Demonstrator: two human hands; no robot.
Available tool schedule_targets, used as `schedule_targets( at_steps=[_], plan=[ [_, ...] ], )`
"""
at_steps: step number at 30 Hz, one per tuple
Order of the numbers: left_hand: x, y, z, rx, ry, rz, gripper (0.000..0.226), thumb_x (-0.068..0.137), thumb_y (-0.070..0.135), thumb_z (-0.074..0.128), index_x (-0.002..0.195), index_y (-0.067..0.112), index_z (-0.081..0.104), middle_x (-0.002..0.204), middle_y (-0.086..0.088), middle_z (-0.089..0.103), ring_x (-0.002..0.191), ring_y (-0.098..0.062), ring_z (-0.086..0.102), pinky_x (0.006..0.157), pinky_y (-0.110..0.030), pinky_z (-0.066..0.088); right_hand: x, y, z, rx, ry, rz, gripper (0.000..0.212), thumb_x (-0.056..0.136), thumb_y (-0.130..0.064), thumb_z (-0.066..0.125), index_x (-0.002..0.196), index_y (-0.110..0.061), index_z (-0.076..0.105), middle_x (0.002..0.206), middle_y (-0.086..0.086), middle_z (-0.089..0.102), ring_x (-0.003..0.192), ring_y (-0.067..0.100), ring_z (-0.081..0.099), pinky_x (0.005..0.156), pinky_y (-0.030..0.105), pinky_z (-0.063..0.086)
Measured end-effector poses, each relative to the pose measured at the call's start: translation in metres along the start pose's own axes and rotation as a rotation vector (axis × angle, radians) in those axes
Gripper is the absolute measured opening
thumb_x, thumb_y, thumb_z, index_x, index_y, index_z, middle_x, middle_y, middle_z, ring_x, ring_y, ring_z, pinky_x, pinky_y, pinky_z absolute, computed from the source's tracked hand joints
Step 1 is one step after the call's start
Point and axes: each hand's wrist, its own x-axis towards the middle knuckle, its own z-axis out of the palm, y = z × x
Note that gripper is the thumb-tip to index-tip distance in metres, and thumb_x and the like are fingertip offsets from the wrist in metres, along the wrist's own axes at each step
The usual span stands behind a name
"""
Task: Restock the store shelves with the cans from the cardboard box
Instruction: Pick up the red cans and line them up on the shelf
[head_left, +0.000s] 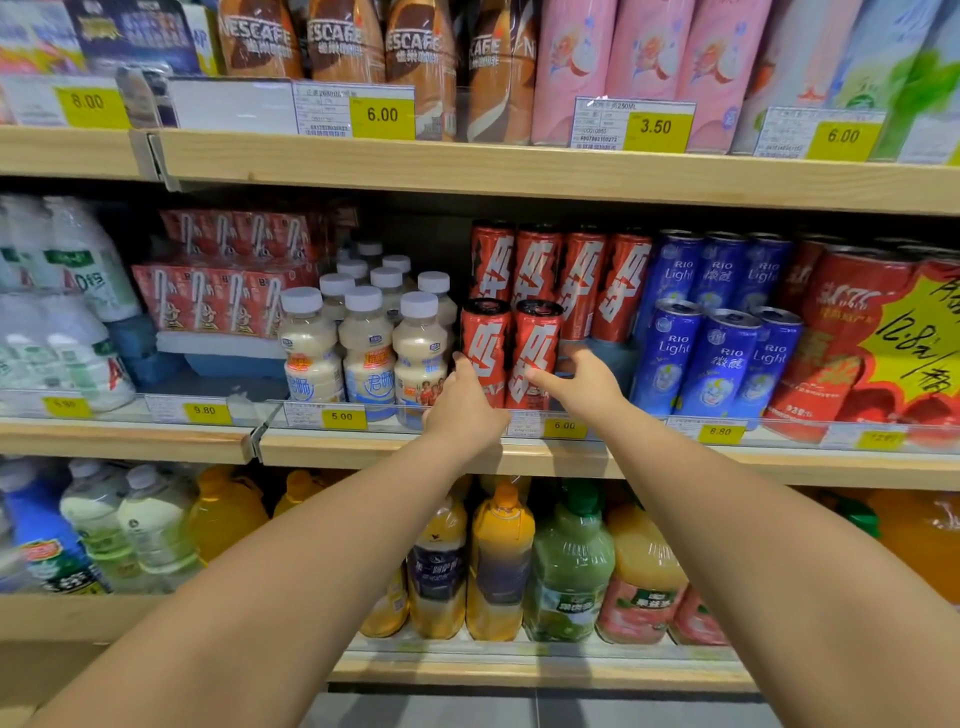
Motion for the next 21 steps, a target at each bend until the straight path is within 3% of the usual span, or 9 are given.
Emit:
schedule_targets(
  at_steps=[4, 6, 8, 11, 14, 17, 21],
  plan=[
    [-0.008, -0.003, 0.002, -0.179, 0.102, 0.089, 0.065, 0.083, 0.017, 0.063, 0.14, 0.012, 0.033, 0.136, -0.007, 0.048, 0.124, -0.023, 0.047, 0.099, -0.043, 0.045, -0.004, 0.002, 0.0, -0.071, -0.004, 0.008, 0.05, 0.086, -0.041, 0.063, 0.125, -0.012, 0.049, 0.127, 0.007, 0.058, 0.115, 0.025, 0.055, 0.089, 0.037, 0.046],
    [-0.022, -0.007, 0.008, -0.337, 0.275, 0.156, 0.053, 0.085, 0.012, 0.058, 0.135, 0.021, 0.042, 0.134, 0.004, 0.046, 0.12, -0.006, 0.046, 0.096, -0.027, 0.044, -0.014, 0.007, -0.006, -0.152, 0.102, -0.048, 0.044, 0.09, -0.038, 0.058, 0.123, -0.011, 0.049, 0.124, 0.009, 0.059, 0.114, 0.025, 0.054, 0.088, 0.037, 0.044],
    [-0.039, -0.012, 0.02, -0.428, 0.382, 0.229, 0.038, 0.083, 0.009, 0.056, 0.114, 0.03, 0.051, 0.115, 0.013, 0.047, 0.1, 0.007, 0.048, 0.084, -0.015, 0.042, -0.031, 0.014, -0.016, -0.148, 0.279, -0.123, 0.038, 0.091, -0.029, 0.056, 0.126, -0.016, 0.051, 0.121, 0.004, 0.06, 0.113, 0.022, 0.054, 0.093, 0.042, 0.044],
    [-0.06, -0.019, 0.057, -0.437, 0.232, 0.26, 0.035, 0.079, 0.005, 0.054, 0.09, 0.037, 0.048, 0.098, 0.006, 0.051, 0.078, -0.005, 0.053, 0.069, -0.024, 0.048, -0.066, 0.029, -0.026, -0.12, 0.614, -0.217, 0.026, 0.083, -0.014, 0.056, 0.109, -0.011, 0.057, 0.097, 0.001, 0.055, 0.095, 0.027, 0.055, 0.084, 0.04, 0.042],
    [-0.078, -0.026, 0.103, -0.385, 0.024, 0.249, 0.039, 0.076, -0.001, 0.051, 0.084, 0.038, 0.048, 0.095, 0.004, 0.05, 0.072, 0.002, 0.05, 0.064, -0.013, 0.04, -0.107, 0.058, -0.026, -0.208, 0.814, -0.188, 0.022, 0.073, -0.005, 0.059, 0.094, 0.001, 0.056, 0.09, 0.017, 0.054, 0.087, 0.039, 0.053, 0.08, 0.041, 0.034],
    [-0.096, -0.035, 0.149, -0.312, -0.179, 0.257, 0.033, 0.074, -0.006, 0.049, 0.093, 0.02, 0.054, 0.102, -0.003, 0.051, 0.072, 0.006, 0.048, 0.067, -0.002, 0.035, -0.156, 0.105, -0.024, -0.363, 0.783, -0.116, 0.018, 0.067, 0.0, 0.059, 0.084, 0.005, 0.056, 0.084, 0.023, 0.055, 0.082, 0.043, 0.053, 0.076, 0.041, 0.032],
    [-0.12, -0.051, 0.204, -0.286, -0.347, 0.189, 0.032, 0.074, -0.004, 0.053, 0.099, 0.015, 0.058, 0.103, -0.003, 0.051, 0.064, 0.003, 0.049, 0.063, -0.002, 0.035, -0.22, 0.169, -0.027, -0.433, 0.653, 0.115, 0.012, 0.07, -0.005, 0.054, 0.082, 0.0, 0.052, 0.083, 0.019, 0.05, 0.081, 0.038, 0.049, 0.072, 0.043, 0.035]
  ],
)
